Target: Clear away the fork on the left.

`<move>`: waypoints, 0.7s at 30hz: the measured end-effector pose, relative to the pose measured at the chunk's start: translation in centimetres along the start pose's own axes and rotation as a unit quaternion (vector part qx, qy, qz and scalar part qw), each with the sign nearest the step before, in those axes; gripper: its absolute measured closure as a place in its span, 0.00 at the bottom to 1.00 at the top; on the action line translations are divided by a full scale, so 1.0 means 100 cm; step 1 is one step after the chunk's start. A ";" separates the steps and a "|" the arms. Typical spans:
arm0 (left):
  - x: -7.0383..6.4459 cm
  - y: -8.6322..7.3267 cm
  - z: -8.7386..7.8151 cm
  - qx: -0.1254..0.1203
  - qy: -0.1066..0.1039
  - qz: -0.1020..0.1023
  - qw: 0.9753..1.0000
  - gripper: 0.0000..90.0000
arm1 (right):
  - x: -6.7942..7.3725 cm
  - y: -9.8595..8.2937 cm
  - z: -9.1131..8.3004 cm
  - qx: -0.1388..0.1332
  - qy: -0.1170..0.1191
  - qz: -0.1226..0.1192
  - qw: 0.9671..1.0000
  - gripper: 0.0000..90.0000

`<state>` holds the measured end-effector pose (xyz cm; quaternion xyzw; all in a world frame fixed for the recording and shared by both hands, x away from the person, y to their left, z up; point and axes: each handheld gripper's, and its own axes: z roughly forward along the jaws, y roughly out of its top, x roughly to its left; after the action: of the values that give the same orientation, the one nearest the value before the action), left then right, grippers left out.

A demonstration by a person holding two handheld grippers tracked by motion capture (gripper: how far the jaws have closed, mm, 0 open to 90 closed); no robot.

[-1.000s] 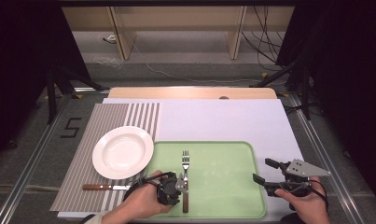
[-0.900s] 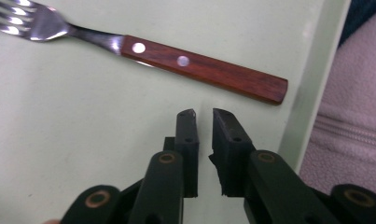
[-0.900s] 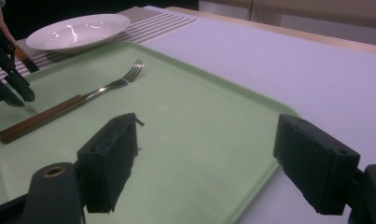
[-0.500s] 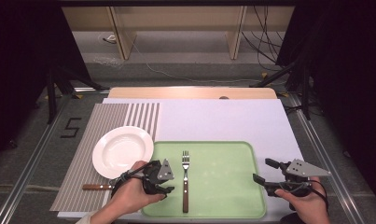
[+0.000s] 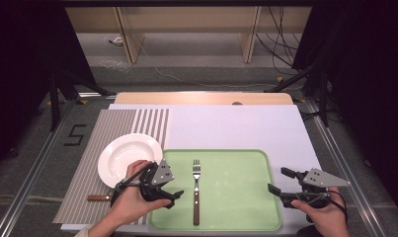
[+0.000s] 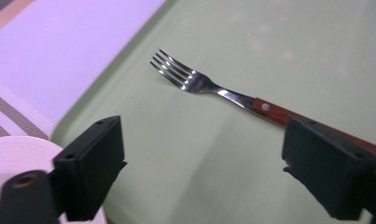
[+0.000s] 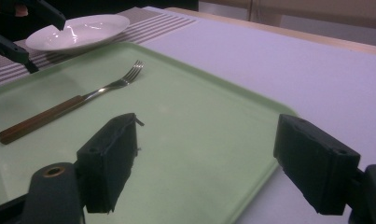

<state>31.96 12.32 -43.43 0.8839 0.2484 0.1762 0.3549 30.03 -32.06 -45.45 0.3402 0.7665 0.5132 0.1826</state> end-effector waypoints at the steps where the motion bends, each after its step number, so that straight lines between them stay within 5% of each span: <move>1: 0.001 -0.001 -0.001 -0.005 0.001 -0.002 1.000 0.09 | 0.000 0.000 0.000 0.000 0.000 0.000 1.000 0.25; 21: 0.026 -0.027 -0.025 -0.067 0.026 -0.039 0.997 0.00 | 0.000 0.000 0.000 -0.001 -0.001 0.000 1.000 0.25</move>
<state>32.01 16.80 -43.29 0.8429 0.2799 0.2012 0.4132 30.04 -32.06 -45.43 0.3405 0.7657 0.5137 0.1839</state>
